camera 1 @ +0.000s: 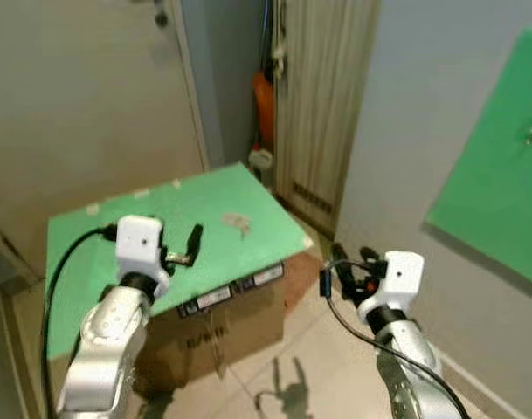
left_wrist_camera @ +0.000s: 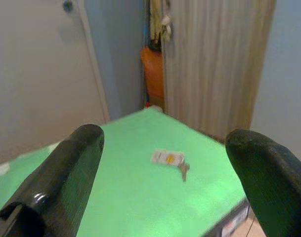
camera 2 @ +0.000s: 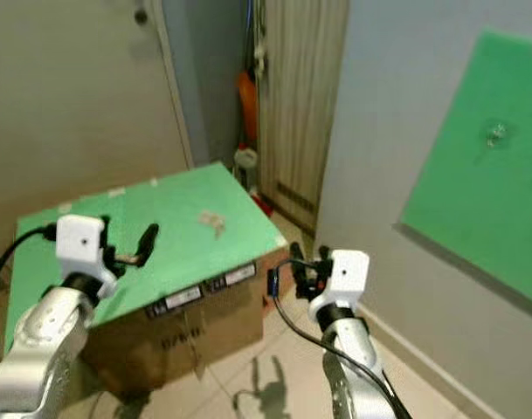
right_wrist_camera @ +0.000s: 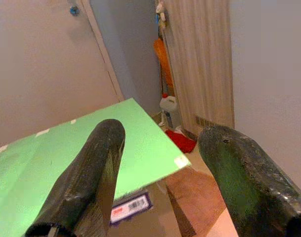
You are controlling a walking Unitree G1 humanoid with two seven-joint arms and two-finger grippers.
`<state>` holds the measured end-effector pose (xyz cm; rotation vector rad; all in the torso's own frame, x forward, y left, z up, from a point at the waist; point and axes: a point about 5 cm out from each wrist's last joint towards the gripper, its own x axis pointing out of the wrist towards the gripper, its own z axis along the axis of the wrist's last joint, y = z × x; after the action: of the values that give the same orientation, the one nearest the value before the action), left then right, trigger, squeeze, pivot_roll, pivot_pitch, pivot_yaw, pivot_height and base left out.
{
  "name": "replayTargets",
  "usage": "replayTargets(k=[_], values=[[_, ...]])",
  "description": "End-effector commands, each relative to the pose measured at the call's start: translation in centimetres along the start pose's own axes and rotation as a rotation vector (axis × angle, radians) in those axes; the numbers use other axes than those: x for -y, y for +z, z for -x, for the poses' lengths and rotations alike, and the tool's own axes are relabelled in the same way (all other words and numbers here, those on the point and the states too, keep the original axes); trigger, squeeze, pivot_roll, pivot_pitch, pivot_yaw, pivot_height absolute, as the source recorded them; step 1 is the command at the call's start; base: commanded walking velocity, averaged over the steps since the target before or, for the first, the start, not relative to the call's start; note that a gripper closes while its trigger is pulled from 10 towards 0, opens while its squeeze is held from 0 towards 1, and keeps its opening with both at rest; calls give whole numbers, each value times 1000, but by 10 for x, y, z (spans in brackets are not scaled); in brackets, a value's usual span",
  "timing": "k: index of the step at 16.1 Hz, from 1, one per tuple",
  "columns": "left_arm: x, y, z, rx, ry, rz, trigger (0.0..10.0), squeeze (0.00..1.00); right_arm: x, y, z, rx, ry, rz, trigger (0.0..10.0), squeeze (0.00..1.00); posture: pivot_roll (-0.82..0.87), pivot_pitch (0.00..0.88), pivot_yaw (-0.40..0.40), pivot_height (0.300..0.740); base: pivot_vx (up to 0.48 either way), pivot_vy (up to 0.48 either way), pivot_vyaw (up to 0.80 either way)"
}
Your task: Hang keys on a hook
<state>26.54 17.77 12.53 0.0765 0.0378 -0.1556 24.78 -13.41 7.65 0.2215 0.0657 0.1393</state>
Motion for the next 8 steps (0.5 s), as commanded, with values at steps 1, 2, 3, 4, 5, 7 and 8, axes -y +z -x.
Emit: replayTargets(k=[1, 2, 3, 4, 5, 7, 8], values=[[7, 1, -4, -11, -26, -11, 10000, 0, 3, 0, 1, -13, -11, 12, 10000, 0, -49, 0, 72, 740, 480, 0, 0], [7, 1, -6, -16, -31, -25, 10000, 0, 3, -2, 1, -17, -7, 15, 10000, 0, -46, 0, 74, 740, 480, 0, 0], [9, 2, -7, -18, -40, -35, 10000, 0, 3, -3, 2, -21, -9, 13, 10000, 0, -46, 0, 76, 740, 480, 0, 0], [10, 2, -8, -24, -51, -48, 10000, 0, 3, -4, 1, -23, -8, 12, 10000, 0, -44, 0, 78, 740, 480, 0, 0], [11, 2, -9, -27, -58, -49, 10000, 0, 2, -4, 1, -25, -2, 15, 10000, 0, -44, 0, 78, 740, 480, 0, 0], [12, 2, -10, -27, -55, -44, 10000, 0, -1, -6, -1, -35, 14, 28, 10000, 0, -42, 0, 75, 740, 480, 0, 0], [13, 2, -10, -26, -63, -54, 10000, 0, -2, -6, -1, -38, 23, 29, 10000, 0, -42, 0, 72, 740, 480, 0, 0]])
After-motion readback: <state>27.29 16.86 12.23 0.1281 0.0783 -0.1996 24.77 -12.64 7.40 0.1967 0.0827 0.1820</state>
